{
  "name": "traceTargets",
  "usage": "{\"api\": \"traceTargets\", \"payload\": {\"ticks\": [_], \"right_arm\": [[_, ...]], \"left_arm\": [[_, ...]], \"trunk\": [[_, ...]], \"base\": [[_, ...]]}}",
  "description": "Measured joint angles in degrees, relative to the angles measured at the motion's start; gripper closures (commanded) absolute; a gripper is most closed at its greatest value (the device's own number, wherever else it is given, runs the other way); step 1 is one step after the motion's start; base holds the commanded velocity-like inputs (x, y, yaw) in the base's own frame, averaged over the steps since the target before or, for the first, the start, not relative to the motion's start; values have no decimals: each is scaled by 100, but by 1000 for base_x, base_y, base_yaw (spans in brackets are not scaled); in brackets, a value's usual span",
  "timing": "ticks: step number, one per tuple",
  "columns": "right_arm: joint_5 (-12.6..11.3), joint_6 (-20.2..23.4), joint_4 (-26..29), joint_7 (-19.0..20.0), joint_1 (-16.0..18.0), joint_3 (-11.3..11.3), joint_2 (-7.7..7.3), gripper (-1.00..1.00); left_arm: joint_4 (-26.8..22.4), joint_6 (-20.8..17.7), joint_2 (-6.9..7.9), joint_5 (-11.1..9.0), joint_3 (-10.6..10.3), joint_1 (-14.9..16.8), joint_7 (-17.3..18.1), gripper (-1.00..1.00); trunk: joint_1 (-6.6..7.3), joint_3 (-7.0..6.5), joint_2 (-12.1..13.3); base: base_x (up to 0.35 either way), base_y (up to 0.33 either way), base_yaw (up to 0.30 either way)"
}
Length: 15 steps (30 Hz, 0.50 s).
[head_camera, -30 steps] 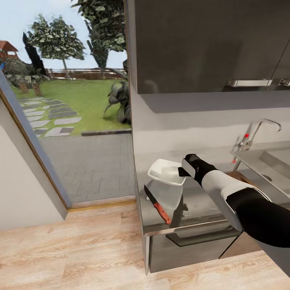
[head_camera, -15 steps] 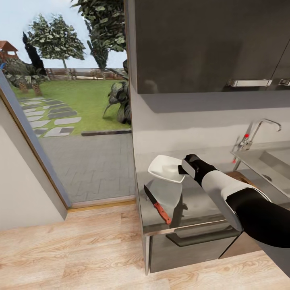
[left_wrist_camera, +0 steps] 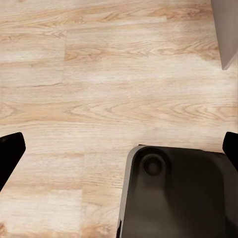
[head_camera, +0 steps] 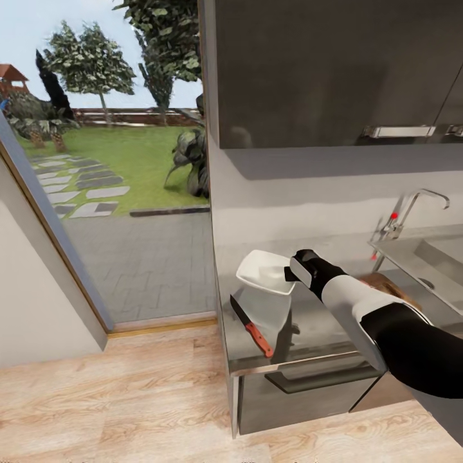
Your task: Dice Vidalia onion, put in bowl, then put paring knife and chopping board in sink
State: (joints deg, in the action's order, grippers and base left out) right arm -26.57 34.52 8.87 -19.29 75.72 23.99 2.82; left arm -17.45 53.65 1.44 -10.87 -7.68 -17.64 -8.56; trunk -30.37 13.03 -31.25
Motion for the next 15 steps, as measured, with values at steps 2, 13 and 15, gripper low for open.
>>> {"api": "traceTargets", "payload": {"ticks": [2,13,15], "right_arm": [[4,-2,0,0,-21,-1,0,100],[6,-3,1,0,-35,0,0,100],[7,-3,1,0,-35,0,0,100]], "left_arm": [[0,0,0,0,0,1,0,-100],[0,0,0,-1,0,0,0,-100],[0,0,0,0,0,1,0,-100]], "trunk": [[0,14,0],[0,110,0],[0,121,-1]], "base": [[0,0,0],[0,0,0],[0,0,0]]}}
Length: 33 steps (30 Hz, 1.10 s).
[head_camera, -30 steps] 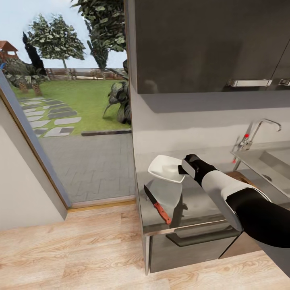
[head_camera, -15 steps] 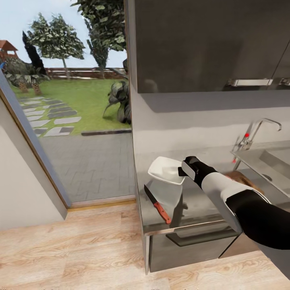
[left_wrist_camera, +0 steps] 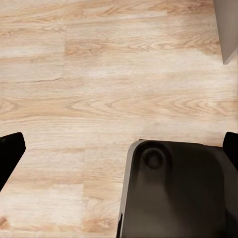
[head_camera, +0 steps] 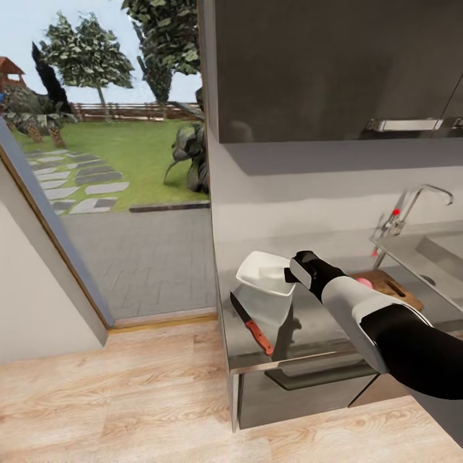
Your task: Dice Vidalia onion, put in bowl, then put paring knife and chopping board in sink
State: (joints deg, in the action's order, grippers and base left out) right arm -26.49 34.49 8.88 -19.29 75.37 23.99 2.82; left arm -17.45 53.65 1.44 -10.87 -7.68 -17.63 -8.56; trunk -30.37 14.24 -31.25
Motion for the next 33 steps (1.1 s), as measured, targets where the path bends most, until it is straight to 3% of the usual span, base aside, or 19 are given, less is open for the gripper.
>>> {"api": "traceTargets", "payload": {"ticks": [32,33], "right_arm": [[-7,0,4,-3,0,-2,-3,100],[-7,0,5,-4,0,-2,-4,-100]], "left_arm": [[0,0,0,0,0,-1,0,-100],[0,0,0,0,0,-1,0,-100]], "trunk": [[0,9,0],[0,9,0]], "base": [[0,0,0],[0,0,0]]}}
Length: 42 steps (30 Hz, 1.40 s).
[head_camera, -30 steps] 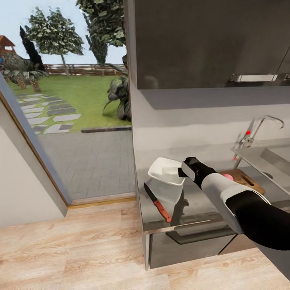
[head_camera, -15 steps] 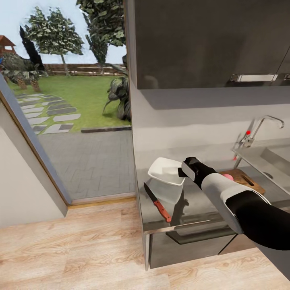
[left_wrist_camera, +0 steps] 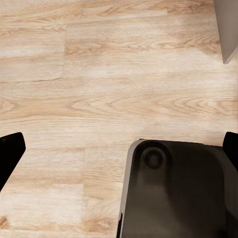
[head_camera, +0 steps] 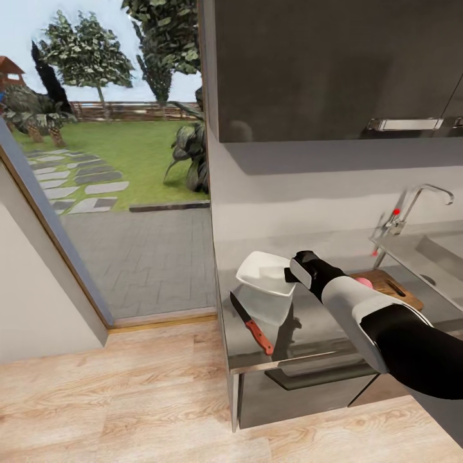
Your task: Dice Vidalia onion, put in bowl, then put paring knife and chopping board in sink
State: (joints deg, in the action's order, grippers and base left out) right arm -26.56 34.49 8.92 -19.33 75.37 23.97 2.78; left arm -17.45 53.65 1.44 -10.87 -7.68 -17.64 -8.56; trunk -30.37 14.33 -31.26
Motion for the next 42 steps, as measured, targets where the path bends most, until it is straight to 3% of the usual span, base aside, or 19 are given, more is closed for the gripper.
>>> {"api": "traceTargets", "payload": {"ticks": [30,34,42], "right_arm": [[1,32,159,-30,0,-1,-3,-100],[8,176,678,-48,0,-3,-35,-100],[21,1214,2239,-228,-2,3,-229,-100]], "left_arm": [[0,0,0,0,0,1,0,-100],[0,0,0,0,0,1,0,-100],[0,0,0,1,0,1,4,-100]], "trunk": [[0,0,0],[0,0,0],[-1,-1,0]], "base": [[0,0,0],[0,0,0],[-49,0,0]]}}
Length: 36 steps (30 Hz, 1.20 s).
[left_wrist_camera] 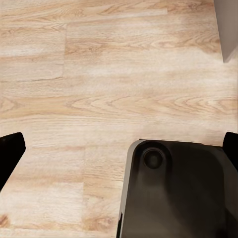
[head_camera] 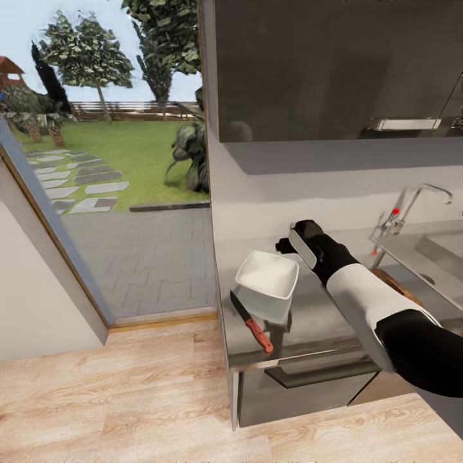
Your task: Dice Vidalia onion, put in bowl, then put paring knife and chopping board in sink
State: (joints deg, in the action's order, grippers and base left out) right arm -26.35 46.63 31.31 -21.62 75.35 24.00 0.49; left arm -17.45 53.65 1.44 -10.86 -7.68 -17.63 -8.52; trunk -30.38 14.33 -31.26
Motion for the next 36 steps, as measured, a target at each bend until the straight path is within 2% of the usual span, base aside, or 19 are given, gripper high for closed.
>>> {"api": "traceTargets", "payload": {"ticks": [9,21,29,36], "right_arm": [[-2,70,93,-108,-1,3,-26,-100],[-11,60,35,-107,-1,11,27,-100],[-14,52,-89,-84,-1,9,41,-100],[-20,53,-102,-80,-3,10,41,-100]], "left_arm": [[0,0,0,-1,0,1,3,-100],[0,0,0,-1,0,-1,6,-100],[-1,1,0,-1,0,-1,5,-100],[-1,1,0,-4,0,-1,4,-100]], "trunk": [[-2,0,1],[-2,0,1],[-2,0,1],[1,0,1]], "base": [[-255,0,0],[-324,15,0],[-313,124,0],[-90,239,0]]}}
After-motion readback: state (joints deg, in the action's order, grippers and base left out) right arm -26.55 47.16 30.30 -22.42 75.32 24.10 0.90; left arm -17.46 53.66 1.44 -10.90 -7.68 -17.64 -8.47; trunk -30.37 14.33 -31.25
